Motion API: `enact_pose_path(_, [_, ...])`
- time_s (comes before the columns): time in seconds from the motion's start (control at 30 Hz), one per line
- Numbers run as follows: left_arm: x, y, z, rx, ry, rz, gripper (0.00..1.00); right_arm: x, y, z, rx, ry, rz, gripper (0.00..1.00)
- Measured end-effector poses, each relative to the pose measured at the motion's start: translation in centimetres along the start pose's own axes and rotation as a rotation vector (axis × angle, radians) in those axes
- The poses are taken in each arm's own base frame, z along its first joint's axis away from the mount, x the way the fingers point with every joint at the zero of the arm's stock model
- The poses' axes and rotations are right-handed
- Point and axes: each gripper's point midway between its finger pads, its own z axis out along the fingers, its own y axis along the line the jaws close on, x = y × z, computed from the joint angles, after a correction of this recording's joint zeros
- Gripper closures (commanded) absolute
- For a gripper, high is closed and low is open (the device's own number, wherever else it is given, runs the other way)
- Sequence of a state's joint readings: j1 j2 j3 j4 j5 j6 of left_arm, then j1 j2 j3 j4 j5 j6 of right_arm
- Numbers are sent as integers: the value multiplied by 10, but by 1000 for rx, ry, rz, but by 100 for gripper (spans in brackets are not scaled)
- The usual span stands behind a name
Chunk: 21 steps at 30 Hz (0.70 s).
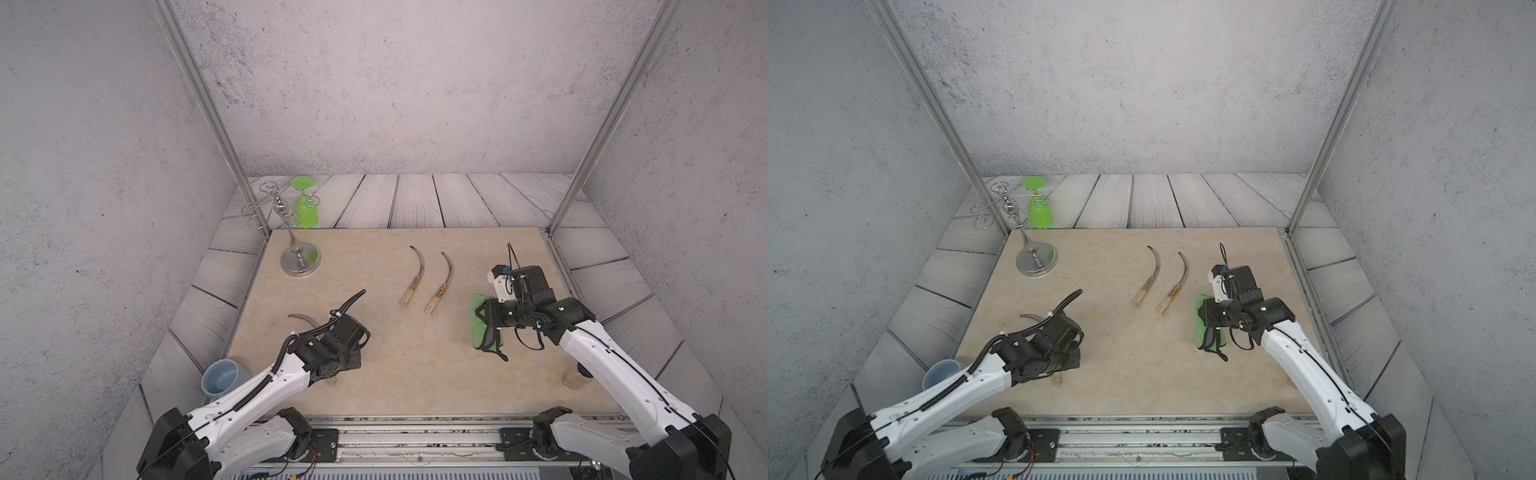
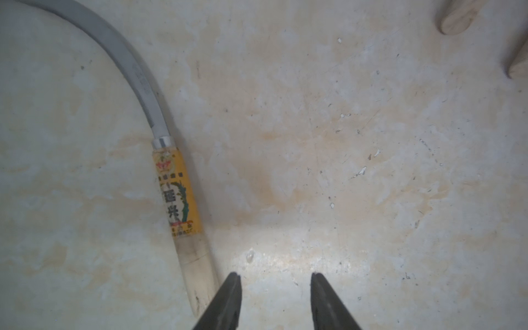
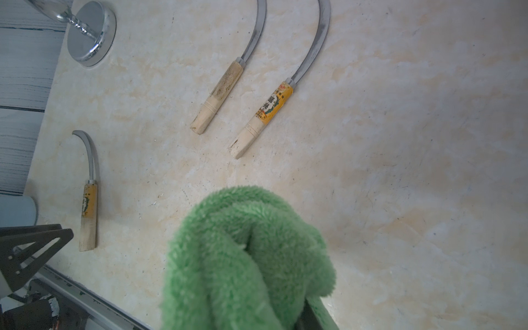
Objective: Wipe small sickles with rags
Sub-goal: Pick up the small sickle from the center of the board.
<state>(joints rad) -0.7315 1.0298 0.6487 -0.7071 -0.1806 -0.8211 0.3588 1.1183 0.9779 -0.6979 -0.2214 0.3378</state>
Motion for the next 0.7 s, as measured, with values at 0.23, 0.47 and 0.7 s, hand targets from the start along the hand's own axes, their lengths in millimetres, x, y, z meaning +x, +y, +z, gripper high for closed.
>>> enact_pose_path(0.23, [11, 7, 17, -56, 47, 1, 55, -2, 2, -1, -6, -2, -1, 69])
enact_pose_path(0.47, [20, 15, 25, -109, 91, -3, 55, -2, 3, 1, -16, 7, 1, 69])
enact_pose_path(0.7, [25, 32, 22, -121, 48, -50, 55, 1, 4, 9, -26, 36, 7, 69])
